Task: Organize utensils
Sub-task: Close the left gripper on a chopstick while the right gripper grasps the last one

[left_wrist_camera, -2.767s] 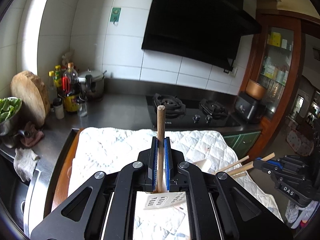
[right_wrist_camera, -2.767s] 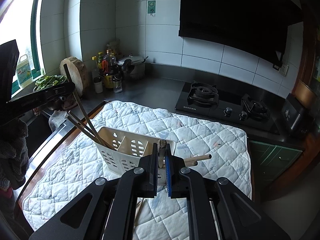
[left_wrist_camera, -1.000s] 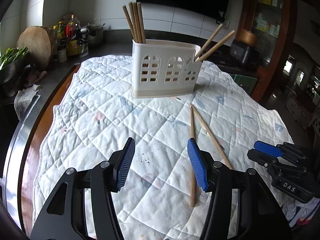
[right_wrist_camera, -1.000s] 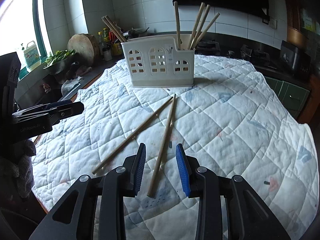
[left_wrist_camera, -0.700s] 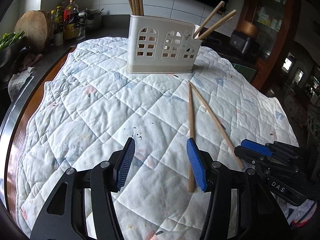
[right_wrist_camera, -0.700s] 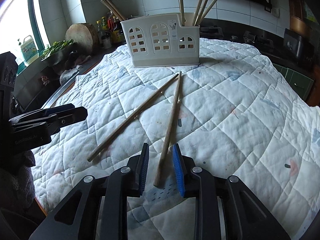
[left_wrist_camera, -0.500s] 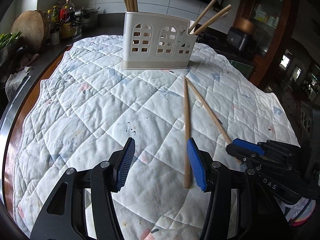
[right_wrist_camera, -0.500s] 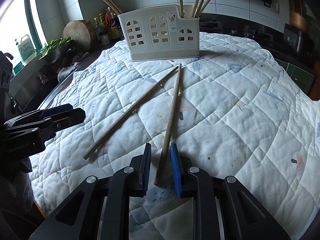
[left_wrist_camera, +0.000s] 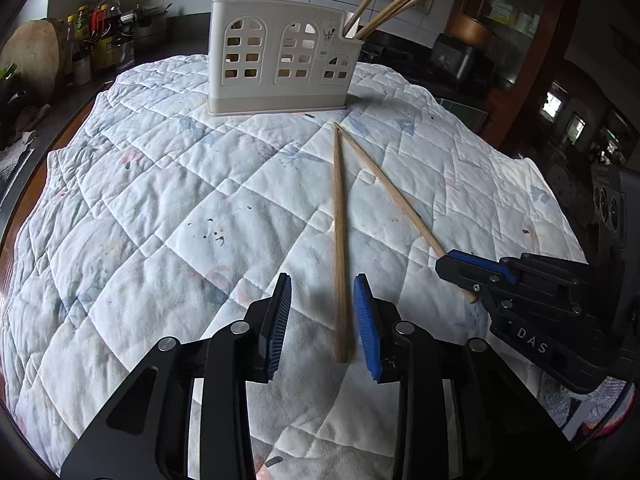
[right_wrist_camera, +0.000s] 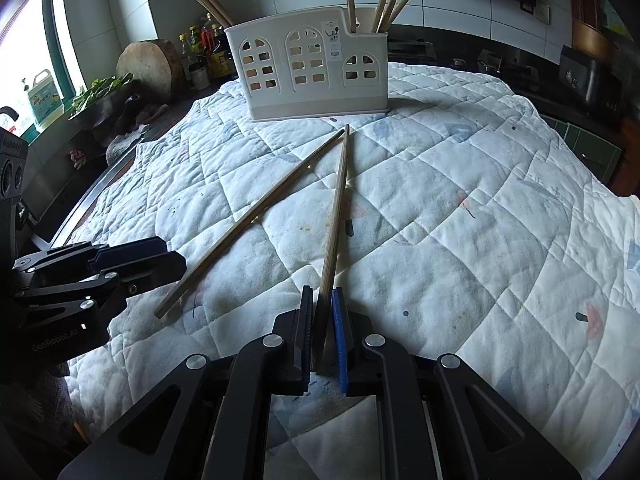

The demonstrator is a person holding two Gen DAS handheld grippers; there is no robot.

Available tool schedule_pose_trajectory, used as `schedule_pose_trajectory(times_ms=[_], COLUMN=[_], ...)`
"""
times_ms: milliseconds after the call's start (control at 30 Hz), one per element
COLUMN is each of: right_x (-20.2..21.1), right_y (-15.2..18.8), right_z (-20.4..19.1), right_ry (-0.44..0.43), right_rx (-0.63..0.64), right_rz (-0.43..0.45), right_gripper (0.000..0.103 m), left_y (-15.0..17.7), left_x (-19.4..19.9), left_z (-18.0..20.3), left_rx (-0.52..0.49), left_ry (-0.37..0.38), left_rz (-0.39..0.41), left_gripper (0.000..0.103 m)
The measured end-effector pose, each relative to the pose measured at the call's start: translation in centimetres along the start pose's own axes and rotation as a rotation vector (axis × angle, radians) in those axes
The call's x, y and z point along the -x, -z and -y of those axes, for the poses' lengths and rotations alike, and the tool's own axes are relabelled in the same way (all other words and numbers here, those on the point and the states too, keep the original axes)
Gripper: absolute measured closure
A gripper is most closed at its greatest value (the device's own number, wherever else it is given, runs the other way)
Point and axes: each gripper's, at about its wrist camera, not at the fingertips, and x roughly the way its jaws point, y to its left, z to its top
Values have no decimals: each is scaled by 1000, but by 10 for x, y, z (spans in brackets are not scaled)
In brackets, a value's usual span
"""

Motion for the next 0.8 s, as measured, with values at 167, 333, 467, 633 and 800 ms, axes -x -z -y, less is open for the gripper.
schedule_pose_trajectory(times_ms=[167, 333, 467, 633, 800], right_x=[10, 26, 39, 54, 69], right_y=[-5, -12, -20, -31, -42], right_z=[6, 10, 10, 9, 9], right_ry=[9, 12, 11, 11, 8], right_rx=[-9, -13, -7, 7, 21], right_rz=[23, 65, 104, 150, 193], right_gripper=[95, 95, 95, 95, 96], left_y=[1, 1, 2, 2, 0], left_x=[-7, -12, -17, -19, -13], left_z=[5, 10, 11, 15, 12], left_rx=[-5, -19, -12, -22, 7], left_ry=[17, 21, 7, -34, -22], left_rz=[-18, -29, -37, -38, -25], left_gripper=[75, 81, 88, 94, 97])
